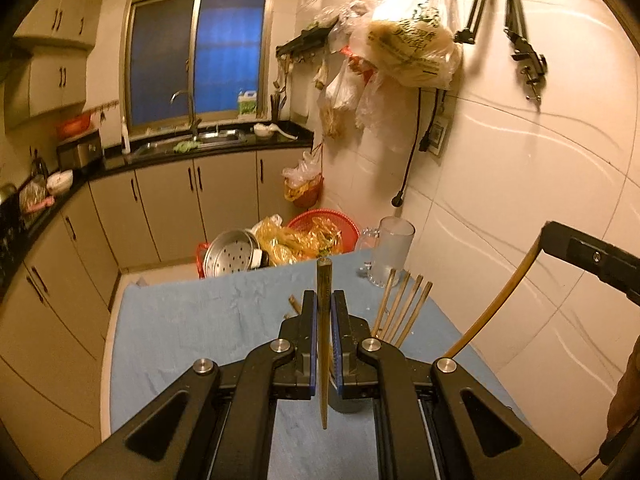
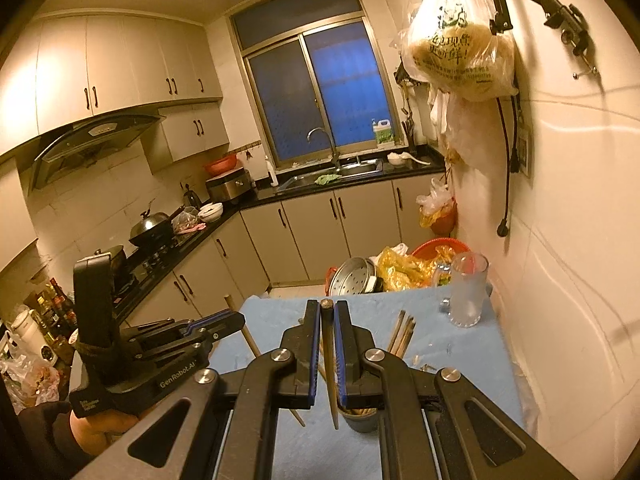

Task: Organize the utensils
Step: 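Lower both chopsticks upright into the grey holder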

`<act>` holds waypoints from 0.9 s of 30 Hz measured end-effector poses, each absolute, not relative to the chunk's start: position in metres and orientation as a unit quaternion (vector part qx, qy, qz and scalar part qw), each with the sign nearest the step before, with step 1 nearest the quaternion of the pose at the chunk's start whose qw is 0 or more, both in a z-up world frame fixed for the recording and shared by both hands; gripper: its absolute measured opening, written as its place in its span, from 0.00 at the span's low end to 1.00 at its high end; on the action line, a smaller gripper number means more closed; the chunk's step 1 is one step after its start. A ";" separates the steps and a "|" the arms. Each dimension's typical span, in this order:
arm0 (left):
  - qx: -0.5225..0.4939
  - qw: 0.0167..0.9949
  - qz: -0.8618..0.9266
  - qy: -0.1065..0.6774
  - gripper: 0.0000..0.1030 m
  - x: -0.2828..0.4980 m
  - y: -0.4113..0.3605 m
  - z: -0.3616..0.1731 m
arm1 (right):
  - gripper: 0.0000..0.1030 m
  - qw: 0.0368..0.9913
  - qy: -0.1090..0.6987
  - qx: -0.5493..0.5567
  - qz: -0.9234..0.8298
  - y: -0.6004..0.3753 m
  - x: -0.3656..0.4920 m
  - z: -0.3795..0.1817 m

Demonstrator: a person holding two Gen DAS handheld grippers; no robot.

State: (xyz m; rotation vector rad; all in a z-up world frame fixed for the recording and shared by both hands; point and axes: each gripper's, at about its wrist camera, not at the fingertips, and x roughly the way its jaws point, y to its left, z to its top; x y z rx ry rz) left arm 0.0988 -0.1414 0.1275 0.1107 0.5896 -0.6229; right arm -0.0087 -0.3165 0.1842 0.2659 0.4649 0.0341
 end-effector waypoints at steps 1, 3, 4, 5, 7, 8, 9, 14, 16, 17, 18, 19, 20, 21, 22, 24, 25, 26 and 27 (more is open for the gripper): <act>0.058 0.908 -0.304 0.281 0.06 0.098 -0.145 0.129 | 0.08 0.965 0.229 0.130 0.016 -0.317 -0.008 0.186; 0.061 0.909 -0.307 0.276 0.07 0.098 -0.149 0.130 | 0.08 0.966 0.227 0.127 0.013 -0.318 -0.006 0.187; 0.063 0.909 -0.308 0.273 0.06 0.098 -0.152 0.131 | 0.08 0.966 0.226 0.127 0.011 -0.320 -0.005 0.187; 0.063 0.910 -0.308 0.271 0.06 0.098 -0.154 0.131 | 0.08 0.966 0.226 0.127 0.010 -0.320 -0.004 0.188; 0.059 0.910 -0.308 0.270 0.06 0.101 -0.156 0.132 | 0.08 0.966 0.224 0.127 0.008 -0.322 -0.002 0.187; 0.057 0.910 -0.309 0.270 0.06 0.102 -0.157 0.132 | 0.08 0.966 0.223 0.127 0.007 -0.324 -0.001 0.187; 0.057 0.910 -0.309 0.271 0.07 0.103 -0.158 0.131 | 0.08 0.967 0.223 0.127 0.006 -0.324 0.000 0.187; 0.057 0.908 -0.312 0.275 0.06 0.107 -0.167 0.128 | 0.08 0.966 0.226 0.128 0.002 -0.327 0.007 0.183; 0.054 0.906 -0.314 0.278 0.06 0.109 -0.169 0.127 | 0.08 0.966 0.226 0.129 0.001 -0.328 0.010 0.182; 0.053 0.906 -0.314 0.280 0.07 0.111 -0.170 0.127 | 0.08 0.965 0.227 0.129 0.001 -0.329 0.010 0.181; 0.051 0.905 -0.314 0.282 0.06 0.112 -0.171 0.126 | 0.08 0.965 0.228 0.129 0.000 -0.330 0.012 0.180; 0.049 0.904 -0.315 0.284 0.07 0.113 -0.170 0.124 | 0.08 0.965 0.229 0.129 -0.001 -0.330 0.013 0.179; 0.045 0.903 -0.317 0.286 0.06 0.115 -0.170 0.123 | 0.08 0.964 0.230 0.130 -0.002 -0.331 0.015 0.178; 0.041 0.902 -0.319 0.288 0.07 0.117 -0.171 0.122 | 0.08 0.964 0.231 0.132 -0.002 -0.332 0.016 0.177; 0.037 0.901 -0.320 0.291 0.07 0.120 -0.171 0.121 | 0.08 0.964 0.232 0.132 -0.003 -0.333 0.018 0.176; 0.029 0.899 -0.320 0.298 0.06 0.125 -0.172 0.118 | 0.08 0.963 0.232 0.134 -0.006 -0.331 0.019 0.173; 0.024 0.898 -0.320 0.300 0.07 0.128 -0.172 0.117 | 0.08 0.963 0.233 0.134 -0.007 -0.332 0.021 0.172; 0.020 0.898 -0.319 0.302 0.07 0.130 -0.172 0.116 | 0.08 0.963 0.233 0.136 -0.008 -0.333 0.022 0.170; 0.017 0.898 -0.318 0.304 0.07 0.132 -0.172 0.116 | 0.08 0.962 0.234 0.137 -0.008 -0.334 0.024 0.169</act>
